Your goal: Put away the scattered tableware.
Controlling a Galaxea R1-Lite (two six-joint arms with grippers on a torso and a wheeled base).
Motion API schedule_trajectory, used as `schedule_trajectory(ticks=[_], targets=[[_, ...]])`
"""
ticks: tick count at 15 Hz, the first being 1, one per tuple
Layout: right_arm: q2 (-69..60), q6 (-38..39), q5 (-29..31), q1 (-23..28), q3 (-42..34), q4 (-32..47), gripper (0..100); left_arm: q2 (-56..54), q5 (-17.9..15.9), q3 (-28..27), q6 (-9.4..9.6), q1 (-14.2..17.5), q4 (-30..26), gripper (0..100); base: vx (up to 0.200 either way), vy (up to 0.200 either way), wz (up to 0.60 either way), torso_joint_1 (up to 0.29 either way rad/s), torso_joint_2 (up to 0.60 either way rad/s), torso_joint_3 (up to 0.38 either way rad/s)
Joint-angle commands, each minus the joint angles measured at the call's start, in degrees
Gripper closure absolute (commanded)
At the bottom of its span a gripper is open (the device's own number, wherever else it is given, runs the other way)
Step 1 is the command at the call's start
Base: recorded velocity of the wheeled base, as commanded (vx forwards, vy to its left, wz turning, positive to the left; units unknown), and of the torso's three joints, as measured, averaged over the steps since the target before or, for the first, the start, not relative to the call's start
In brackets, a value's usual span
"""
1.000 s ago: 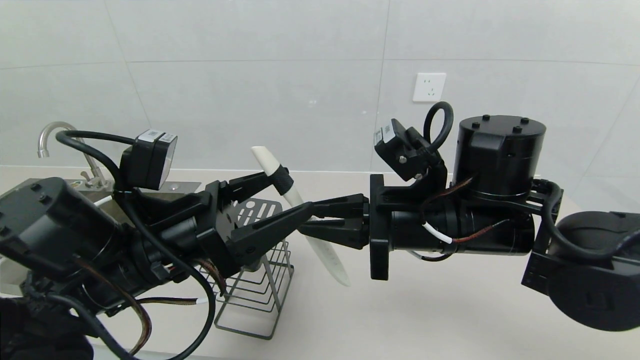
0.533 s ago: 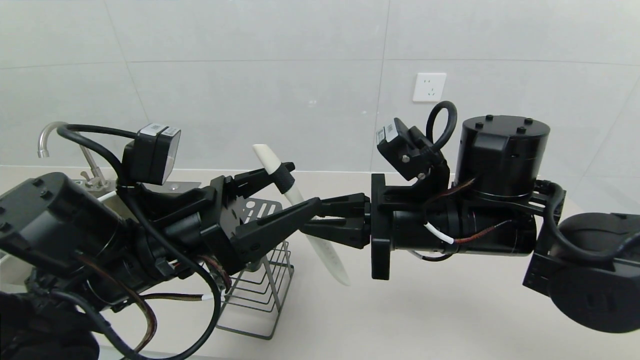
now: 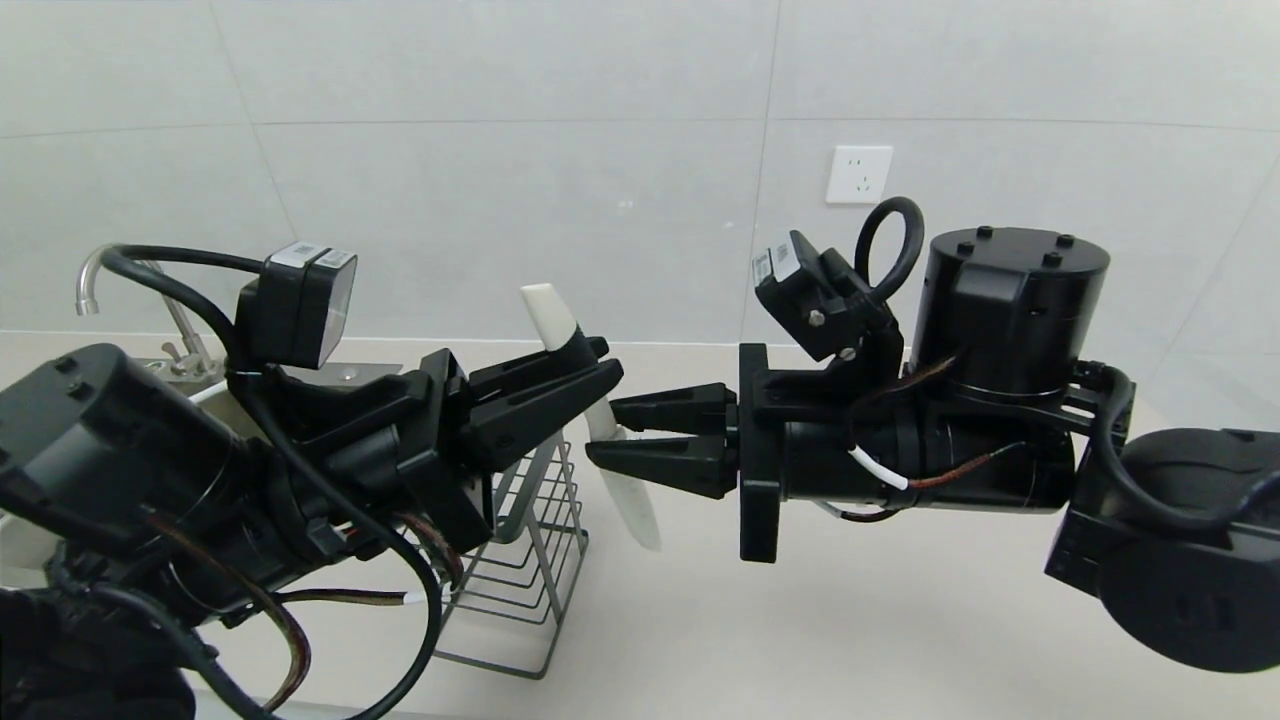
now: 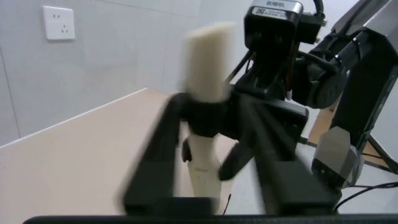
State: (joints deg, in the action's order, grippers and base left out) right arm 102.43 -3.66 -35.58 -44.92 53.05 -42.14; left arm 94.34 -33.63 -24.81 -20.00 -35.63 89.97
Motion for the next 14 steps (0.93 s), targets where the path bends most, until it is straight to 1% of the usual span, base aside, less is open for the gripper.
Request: schedule_trajectory(ticks=[1,2,3,5,7,9,11,13,14], targets=[[0.14,0.05,0.16,0.19,0.03,-0.04,100,-0.56,-0.12,0.02,-0.03,-0.14,0.03,100,0.000,0.000,0.00,0.000,0.00,0.000],[0.14,0.14,0.16,0.19,-0.14,-0.04,0,-0.65,-0.12,0.02,-0.03,-0.14,0.03,100,0.000,0.000,0.00,0.000,0.00,0.000],[0.06,0.05,0.60,0.27,-0.32,-0.04,0,-0.65,-0.12,0.11,0.05,-0.05,0.03,100,0.000,0.000,0.00,0.000,0.00,0.000],[-0.91,0.14,3.50,0.27,-1.55,-0.13,0,-0.65,-0.12,0.29,0.14,0.39,0.03,100,0.000,0.000,0.00,0.000,0.00,0.000],[-6.62,0.23,4.21,1.50,-7.17,-0.13,0,-1.62,-0.03,0.73,0.23,0.56,0.03,100,0.000,0.000,0.00,0.000,0.00,0.000],[-12.43,0.05,5.09,4.84,-12.01,-0.04,0,-2.67,0.06,1.52,0.41,0.56,0.03,100,0.000,0.000,0.00,0.000,0.00,0.000],[-19.46,-0.47,7.99,9.77,-17.90,-0.13,0,-4.08,0.06,3.10,0.58,0.65,0.03,100,0.000,0.000,0.00,0.000,0.00,0.000],[-27.19,-1.35,8.34,14.07,-23.43,-1.10,0,-5.05,0.06,3.19,0.76,0.65,0.03,100,0.000,0.000,0.00,0.000,0.00,0.000],[-29.83,-2.06,8.51,15.65,-24.84,-1.45,0,-5.22,0.06,3.36,1.02,0.65,0.03,100,0.000,0.000,0.00,0.000,0.00,0.000]])
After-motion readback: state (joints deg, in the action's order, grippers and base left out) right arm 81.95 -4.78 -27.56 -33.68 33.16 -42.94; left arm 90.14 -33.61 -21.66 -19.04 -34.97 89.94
